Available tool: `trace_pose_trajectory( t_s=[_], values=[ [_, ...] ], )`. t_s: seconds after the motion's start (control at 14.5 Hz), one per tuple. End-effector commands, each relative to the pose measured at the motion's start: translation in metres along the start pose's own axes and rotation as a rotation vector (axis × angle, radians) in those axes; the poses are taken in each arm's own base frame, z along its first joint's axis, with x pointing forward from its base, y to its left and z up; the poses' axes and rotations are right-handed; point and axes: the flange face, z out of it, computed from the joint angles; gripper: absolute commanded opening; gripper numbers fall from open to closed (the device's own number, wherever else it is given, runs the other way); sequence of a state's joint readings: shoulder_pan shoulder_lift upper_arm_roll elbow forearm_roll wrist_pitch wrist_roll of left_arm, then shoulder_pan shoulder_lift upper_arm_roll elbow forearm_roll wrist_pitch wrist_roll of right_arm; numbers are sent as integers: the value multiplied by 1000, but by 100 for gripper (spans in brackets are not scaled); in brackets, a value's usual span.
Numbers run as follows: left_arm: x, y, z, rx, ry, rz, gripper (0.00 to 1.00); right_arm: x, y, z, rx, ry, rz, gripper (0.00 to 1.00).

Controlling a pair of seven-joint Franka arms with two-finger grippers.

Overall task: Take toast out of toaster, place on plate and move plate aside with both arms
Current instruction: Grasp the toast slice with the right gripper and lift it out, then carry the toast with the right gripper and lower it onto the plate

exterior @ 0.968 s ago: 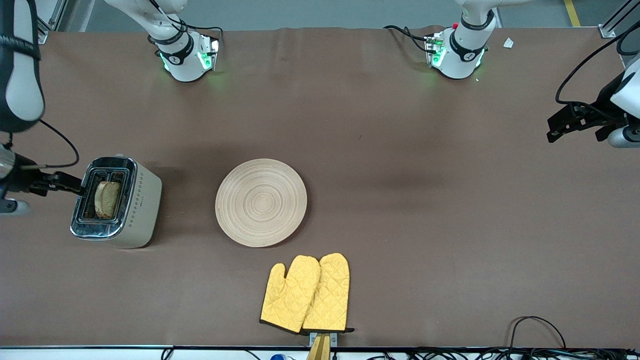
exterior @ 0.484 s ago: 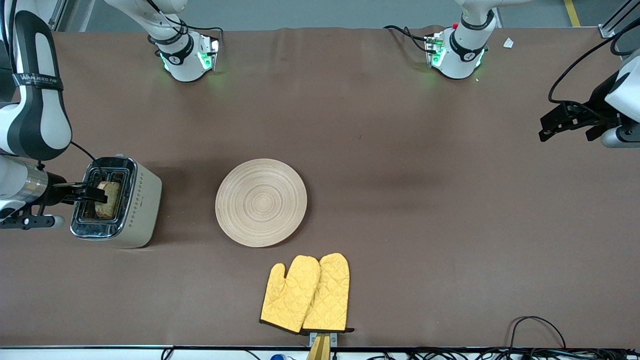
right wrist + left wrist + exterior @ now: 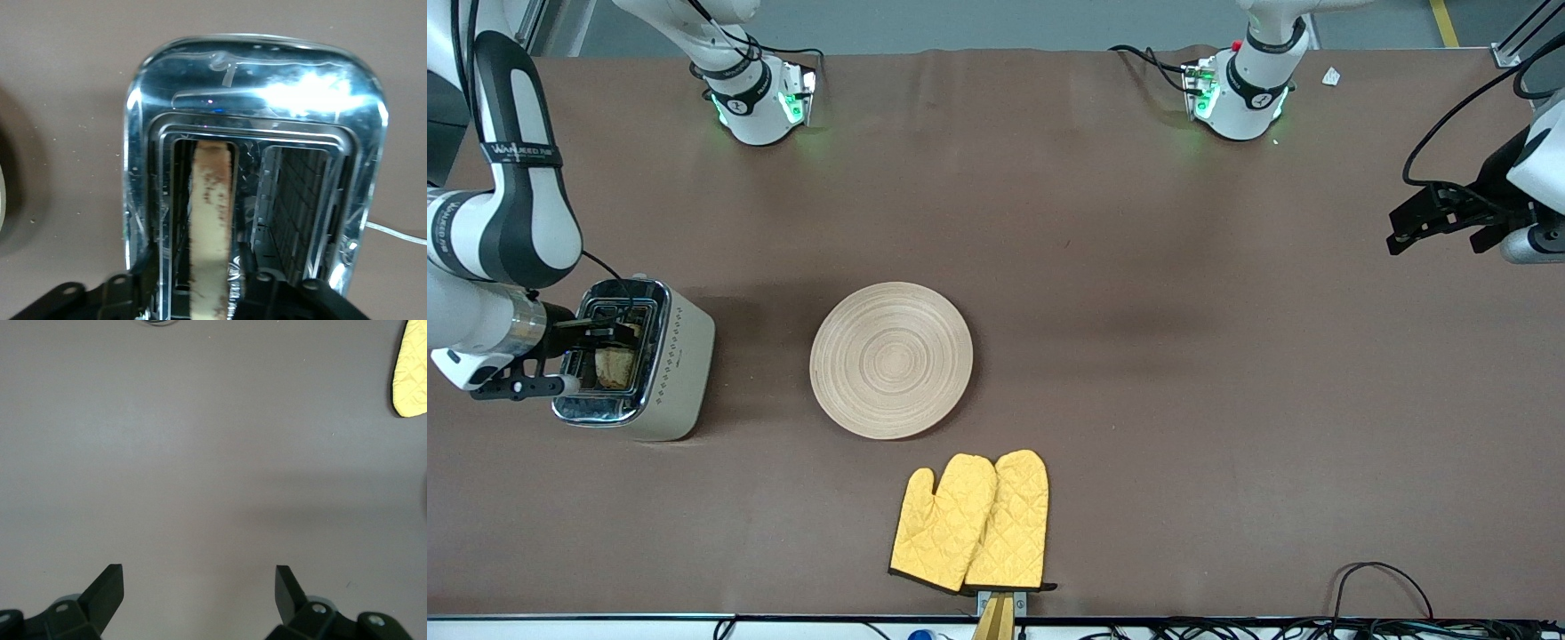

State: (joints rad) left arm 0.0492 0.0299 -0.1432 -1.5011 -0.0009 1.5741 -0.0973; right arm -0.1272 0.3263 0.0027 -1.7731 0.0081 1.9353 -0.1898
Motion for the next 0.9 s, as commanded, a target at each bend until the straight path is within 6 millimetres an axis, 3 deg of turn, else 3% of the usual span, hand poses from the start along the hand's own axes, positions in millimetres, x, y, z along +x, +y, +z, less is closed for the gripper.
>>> trace_pose_trajectory(
  t_s=[0.0, 0.14, 0.28, 0.41, 0.48, 0.62, 0.83],
  values=[
    [0, 2, -5, -14, 3, 3, 100, -6, -6, -7, 7, 6, -15, 0],
    [0, 4, -5, -13, 5, 0, 100, -5, -7, -27, -1, 32, -23, 0],
    [0, 4, -5, -13, 5, 2, 100, -9, -10, -80, -5, 49, -28, 0],
    [0, 3, -5, -13, 5, 6, 100, -18, -34, -136, -7, 54, -51, 0],
    [0, 4, -5, -14, 5, 8, 100, -23, -56, -153, -9, 69, -69, 0],
    [0, 3, -5, -13, 5, 8, 100, -25, -113, -158, -16, 65, -40, 0],
    [0, 3, -5, -13, 5, 8, 100, -21, -171, -131, 61, 55, -29, 0]
  ],
)
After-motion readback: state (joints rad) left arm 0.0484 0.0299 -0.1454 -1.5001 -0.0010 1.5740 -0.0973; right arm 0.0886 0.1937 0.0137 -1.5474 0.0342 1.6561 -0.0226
